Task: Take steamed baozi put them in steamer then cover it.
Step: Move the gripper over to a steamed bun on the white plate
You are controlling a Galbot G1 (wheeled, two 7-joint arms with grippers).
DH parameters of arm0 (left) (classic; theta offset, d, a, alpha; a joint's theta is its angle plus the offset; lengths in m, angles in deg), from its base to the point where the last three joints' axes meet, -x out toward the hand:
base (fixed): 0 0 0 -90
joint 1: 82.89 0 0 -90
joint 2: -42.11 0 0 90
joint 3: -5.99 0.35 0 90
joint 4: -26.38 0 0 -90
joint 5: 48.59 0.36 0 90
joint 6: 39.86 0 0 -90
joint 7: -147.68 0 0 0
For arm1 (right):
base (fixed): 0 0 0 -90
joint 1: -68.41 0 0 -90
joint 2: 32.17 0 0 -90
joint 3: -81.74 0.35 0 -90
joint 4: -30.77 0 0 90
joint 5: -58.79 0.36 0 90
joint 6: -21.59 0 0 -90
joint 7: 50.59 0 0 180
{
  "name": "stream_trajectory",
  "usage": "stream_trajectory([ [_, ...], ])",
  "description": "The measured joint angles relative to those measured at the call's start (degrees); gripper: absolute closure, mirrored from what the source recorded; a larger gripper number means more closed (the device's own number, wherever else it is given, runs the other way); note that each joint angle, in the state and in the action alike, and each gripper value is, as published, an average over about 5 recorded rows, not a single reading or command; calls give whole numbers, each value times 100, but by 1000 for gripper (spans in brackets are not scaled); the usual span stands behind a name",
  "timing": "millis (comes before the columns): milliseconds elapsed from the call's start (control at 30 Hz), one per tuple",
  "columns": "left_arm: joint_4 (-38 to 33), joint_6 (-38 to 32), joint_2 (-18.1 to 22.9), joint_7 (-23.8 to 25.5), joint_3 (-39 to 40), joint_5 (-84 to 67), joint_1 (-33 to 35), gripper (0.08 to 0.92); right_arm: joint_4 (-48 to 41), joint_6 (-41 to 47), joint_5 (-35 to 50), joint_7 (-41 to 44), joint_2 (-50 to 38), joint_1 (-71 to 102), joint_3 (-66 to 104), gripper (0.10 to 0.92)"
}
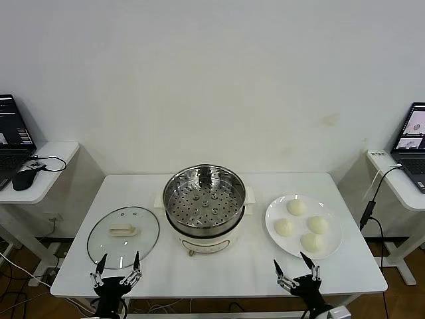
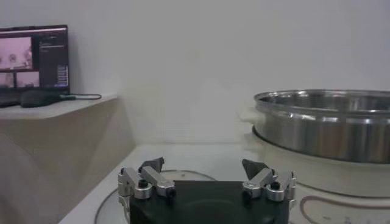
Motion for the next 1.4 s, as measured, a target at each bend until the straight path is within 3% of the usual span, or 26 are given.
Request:
stream_trajectory([
  [467,-3,-77,-22,212,-236,213,-123,177,-602,504,-1794,735,-1423,-1415,120,203],
  [867,31,-254,3,203,-406,291,-130,177,-2112,713,-2301,2295,-2950,-4063,-1645,203],
  [1400,83,-365,-10,134,-648,228,-161,177,-4560,254,-2635,4211,-3096,-7706,-5025,203],
])
